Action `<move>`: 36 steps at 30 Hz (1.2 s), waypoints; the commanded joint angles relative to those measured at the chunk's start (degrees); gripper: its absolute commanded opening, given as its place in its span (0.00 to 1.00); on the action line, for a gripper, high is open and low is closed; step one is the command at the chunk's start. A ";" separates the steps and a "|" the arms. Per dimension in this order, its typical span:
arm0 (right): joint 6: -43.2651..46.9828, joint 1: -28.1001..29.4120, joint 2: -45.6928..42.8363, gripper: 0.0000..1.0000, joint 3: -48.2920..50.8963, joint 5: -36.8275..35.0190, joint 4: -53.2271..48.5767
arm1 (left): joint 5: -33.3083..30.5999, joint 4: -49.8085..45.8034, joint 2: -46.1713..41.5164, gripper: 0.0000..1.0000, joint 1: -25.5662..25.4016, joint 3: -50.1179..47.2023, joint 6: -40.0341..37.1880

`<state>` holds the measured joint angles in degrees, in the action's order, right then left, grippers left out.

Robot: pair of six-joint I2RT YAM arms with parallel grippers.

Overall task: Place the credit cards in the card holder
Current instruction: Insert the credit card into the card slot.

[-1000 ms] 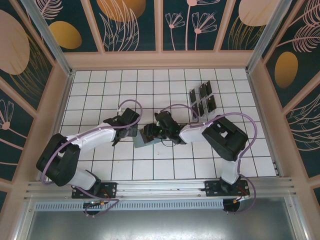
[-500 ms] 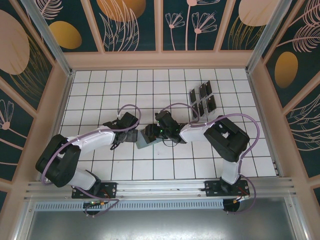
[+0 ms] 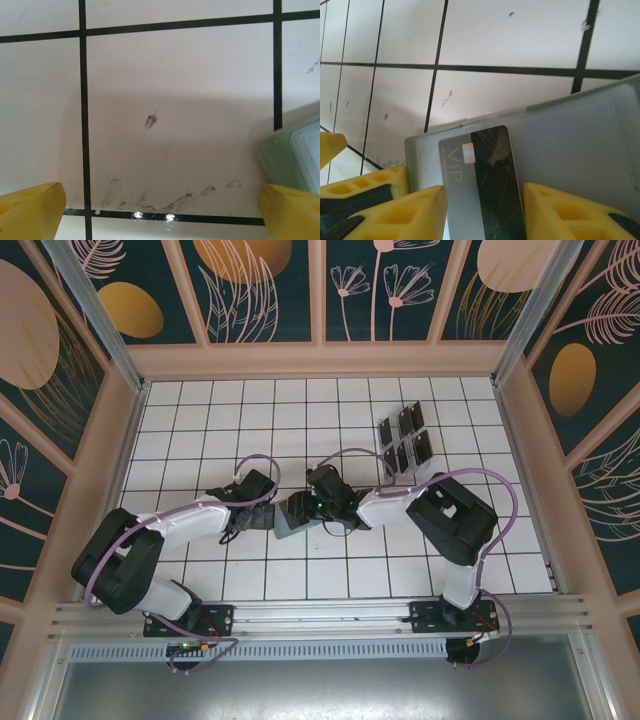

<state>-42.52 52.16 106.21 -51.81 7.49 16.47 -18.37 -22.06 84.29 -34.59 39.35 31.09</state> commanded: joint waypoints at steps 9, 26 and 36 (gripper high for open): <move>-0.69 2.86 0.25 0.44 -1.20 -0.03 -3.70 | 0.40 2.22 1.61 0.99 0.20 -1.21 0.82; 2.36 -1.41 -7.00 0.47 1.07 -5.20 -7.70 | -3.61 3.52 8.65 0.99 0.59 5.62 -2.44; 1.66 -2.41 -9.62 0.45 3.21 -4.12 -6.86 | -5.29 1.71 10.20 0.99 3.09 13.01 -8.20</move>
<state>-40.99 49.65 98.48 -49.32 3.70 9.96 -18.98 -28.21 93.51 -33.06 49.98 24.10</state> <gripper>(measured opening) 0.450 0.985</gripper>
